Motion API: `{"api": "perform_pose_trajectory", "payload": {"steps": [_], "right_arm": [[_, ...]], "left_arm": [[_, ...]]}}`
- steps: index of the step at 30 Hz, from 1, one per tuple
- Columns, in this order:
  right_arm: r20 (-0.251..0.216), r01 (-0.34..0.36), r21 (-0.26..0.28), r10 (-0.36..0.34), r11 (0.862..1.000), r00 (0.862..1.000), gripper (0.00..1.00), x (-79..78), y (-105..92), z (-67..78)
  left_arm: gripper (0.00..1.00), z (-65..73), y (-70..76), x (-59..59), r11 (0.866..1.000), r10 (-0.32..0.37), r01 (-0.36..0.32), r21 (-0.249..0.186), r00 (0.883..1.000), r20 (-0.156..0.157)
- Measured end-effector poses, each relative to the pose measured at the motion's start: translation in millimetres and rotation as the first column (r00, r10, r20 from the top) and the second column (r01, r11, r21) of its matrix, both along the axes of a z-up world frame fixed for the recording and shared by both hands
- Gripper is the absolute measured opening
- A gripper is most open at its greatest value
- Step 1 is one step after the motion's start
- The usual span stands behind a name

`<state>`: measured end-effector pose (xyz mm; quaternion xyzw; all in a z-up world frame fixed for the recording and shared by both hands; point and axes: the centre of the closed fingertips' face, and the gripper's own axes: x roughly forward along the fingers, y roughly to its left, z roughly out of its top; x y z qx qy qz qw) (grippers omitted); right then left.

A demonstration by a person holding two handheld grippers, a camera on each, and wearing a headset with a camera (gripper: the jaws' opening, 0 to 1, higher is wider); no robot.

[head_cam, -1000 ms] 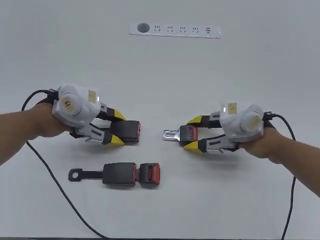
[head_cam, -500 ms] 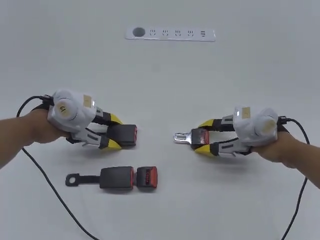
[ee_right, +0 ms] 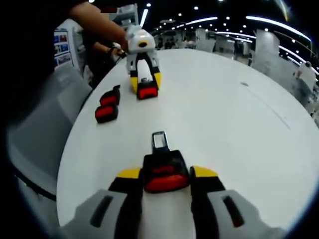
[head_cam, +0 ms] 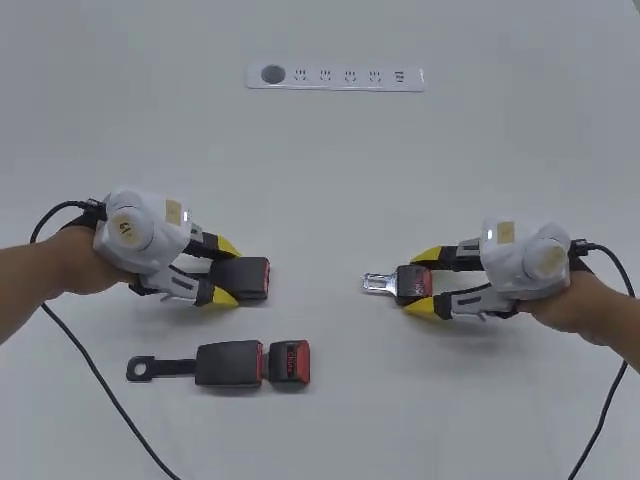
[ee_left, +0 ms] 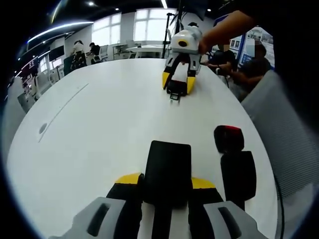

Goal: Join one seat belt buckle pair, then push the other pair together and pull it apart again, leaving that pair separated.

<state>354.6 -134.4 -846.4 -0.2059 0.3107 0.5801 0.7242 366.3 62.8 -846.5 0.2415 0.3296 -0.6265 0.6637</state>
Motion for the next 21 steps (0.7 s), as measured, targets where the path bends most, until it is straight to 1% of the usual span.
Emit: {"api": "perform_pose_trajectory", "payload": {"steps": [2,3,4,5,6,7,8,9,10,11,12,13,14,15,16,17,18,19,20,21], "right_arm": [[-0.002,0.004,-0.009,-0.004,1.0,1.0,0.42,-1.7,-0.5,-0.2],[-0.001,0.02,-0.025,-0.02,0.999,1.0,0.44,-1.5,-2.3,-1.1],[-0.016,0.054,-0.029,-0.054,0.998,0.998,0.45,0.7,-4.2,-1.5],[-0.033,0.096,0.009,-0.096,0.995,0.995,0.48,2.4,-0.7,2.4],[-0.032,0.119,0.03,-0.118,0.992,0.993,0.51,4.1,1.0,5.0],[-0.026,0.145,0.034,-0.144,0.989,0.989,0.57,6.2,0.6,6.6],[-0.01,0.181,0.023,-0.181,0.983,0.984,0.62,9.8,-1.4,7.6],[-0.008,0.2,0.023,-0.2,0.98,0.98,0.69,10.4,-2.0,8.3],[0.013,0.223,0.032,-0.224,0.974,0.975,0.72,17.4,-2.9,10.2],[0.043,0.242,0.021,-0.243,0.97,0.969,0.73,20.4,-5.7,11.0],[0.062,0.273,0.0,-0.273,0.962,0.96,0.73,21.9,-8.5,11.3],[0.048,0.288,0.009,-0.288,0.958,0.957,0.75,22.0,-7.7,11.9],[0.073,0.304,0.033,-0.305,0.952,0.949,0.78,25.0,-6.8,16.3],[0.084,0.309,0.04,-0.311,0.95,0.947,0.83,25.8,-6.5,18.0],[0.108,0.322,0.051,-0.326,0.945,0.939,0.86,26.9,-5.0,22.4],[0.108,0.33,0.054,-0.334,0.942,0.936,0.89,25.7,-4.3,24.1],[0.113,0.346,0.063,-0.351,0.936,0.929,0.92,25.5,-2.4,27.2],[0.116,0.352,0.064,-0.357,0.934,0.927,0.93,24.4,-1.8,28.9],[0.114,0.36,0.065,-0.365,0.931,0.924,0.93,22.3,0.0,31.3],[0.115,0.364,0.069,-0.37,0.929,0.922,0.93,20.6,1.1,33.3]], "left_arm": [[0.36,0.3,-1.4,-0.7,1.0,0.011,-0.011,0.014,1.0,0.0],[0.38,1.4,-2.1,-2.7,0.999,0.042,-0.041,0.025,0.998,-0.041],[0.39,3.1,-4.4,-2.1,0.998,0.067,-0.066,0.021,0.996,-0.058],[0.4,3.5,-3.1,1.1,0.996,0.079,-0.078,0.048,0.996,-0.038],[0.42,1.8,1.2,0.7,0.995,0.056,-0.055,0.081,0.998,-0.015],[0.44,1.4,1.8,-1.0,0.995,0.037,-0.036,0.09,0.999,-0.003],[0.48,1.9,1.2,-2.9,0.994,0.059,-0.057,0.092,0.998,-0.015],[0.53,3.7,0.4,-2.8,0.993,0.086,-0.084,0.086,0.996,-0.026],[0.58,11.4,-6.9,3.0,0.991,0.134,-0.133,0.028,0.991,-0.013],[0.63,15.8,-8.8,6.2,0.988,0.151,-0.151,0.006,0.988,-0.002],[0.66,19.9,-8.1,10.7,0.98,0.2,-0.2,-0.003,0.98,0.002],[0.68,22.5,-7.3,14.5,0.973,0.231,-0.231,-0.009,0.973,0.012],[0.7,27.2,-7.8,17.9,0.965,0.261,-0.26,-0.03,0.965,0.023],[0.74,31.8,-11.3,18.0,0.957,0.283,-0.282,-0.063,0.959,0.008],[0.8,35.0,-13.2,17.4,0.943,0.321,-0.321,-0.084,0.947,-0.02],[0.89,37.2,-14.2,14.1,0.94,0.326,-0.328,-0.094,0.945,-0.043],[0.95,41.7,-13.0,15.7,0.935,0.339,-0.338,-0.104,0.941,-0.013],[0.97,44.8,-10.8,19.0,0.931,0.352,-0.348,-0.114,0.936,0.025],[0.96,46.9,-7.6,17.3,0.923,0.371,-0.365,-0.122,0.928,0.026],[0.95,48.6,-6.2,16.2,0.912,0.393,-0.388,-0.132,0.919,0.014]]}}
